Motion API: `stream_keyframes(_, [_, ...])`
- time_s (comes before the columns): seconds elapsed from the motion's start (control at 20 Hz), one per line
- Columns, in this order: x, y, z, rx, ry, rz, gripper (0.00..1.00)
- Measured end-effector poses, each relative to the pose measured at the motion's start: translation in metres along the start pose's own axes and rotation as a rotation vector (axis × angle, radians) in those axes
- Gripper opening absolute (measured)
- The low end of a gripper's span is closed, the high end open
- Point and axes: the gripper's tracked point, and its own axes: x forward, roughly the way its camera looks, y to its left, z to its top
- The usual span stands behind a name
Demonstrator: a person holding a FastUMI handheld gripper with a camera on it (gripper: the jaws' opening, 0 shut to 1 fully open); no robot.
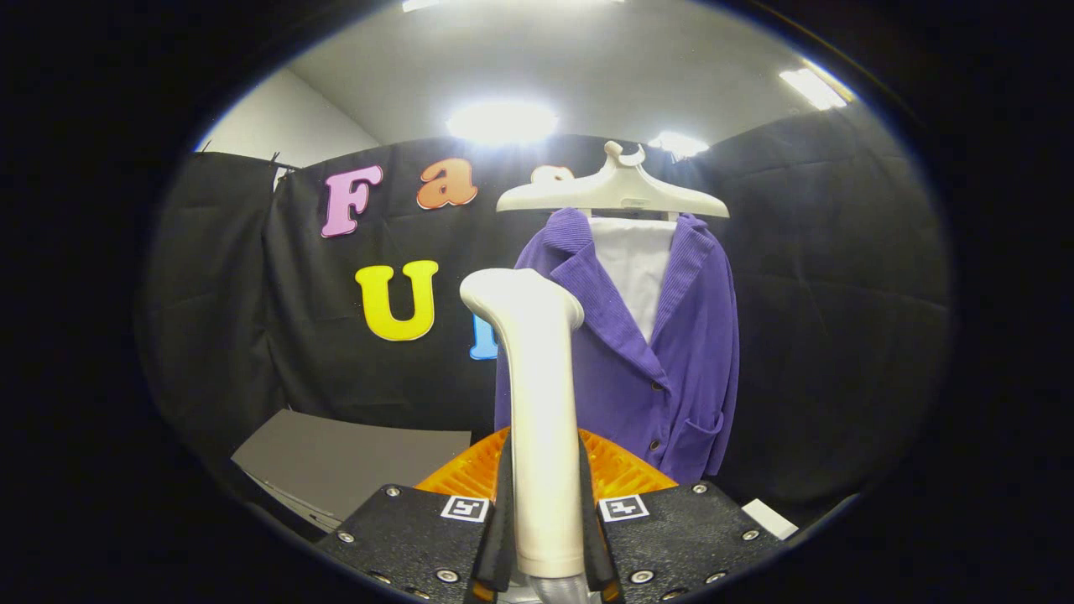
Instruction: Iron the clothes twice with a garment steamer, once on the left side and once on the right side.
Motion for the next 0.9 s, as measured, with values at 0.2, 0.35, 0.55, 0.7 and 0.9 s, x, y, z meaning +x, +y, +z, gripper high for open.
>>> stream_keyframes(0.2, [0.014,-0.023,0.018,0.029,-0.042,-0.062,0.33])
stream_keyframes(0.35, [0.032,-0.036,0.021,0.047,-0.051,-0.089,0.33])
stream_keyframes(0.55, [0.054,-0.045,0.016,0.033,-0.056,-0.128,0.33])
stream_keyframes(0.7, [0.07,-0.042,0.005,-0.014,-0.051,-0.13,0.33])
stream_keyframes(0.9, [0.08,-0.043,-0.019,-0.008,-0.046,-0.129,0.33])
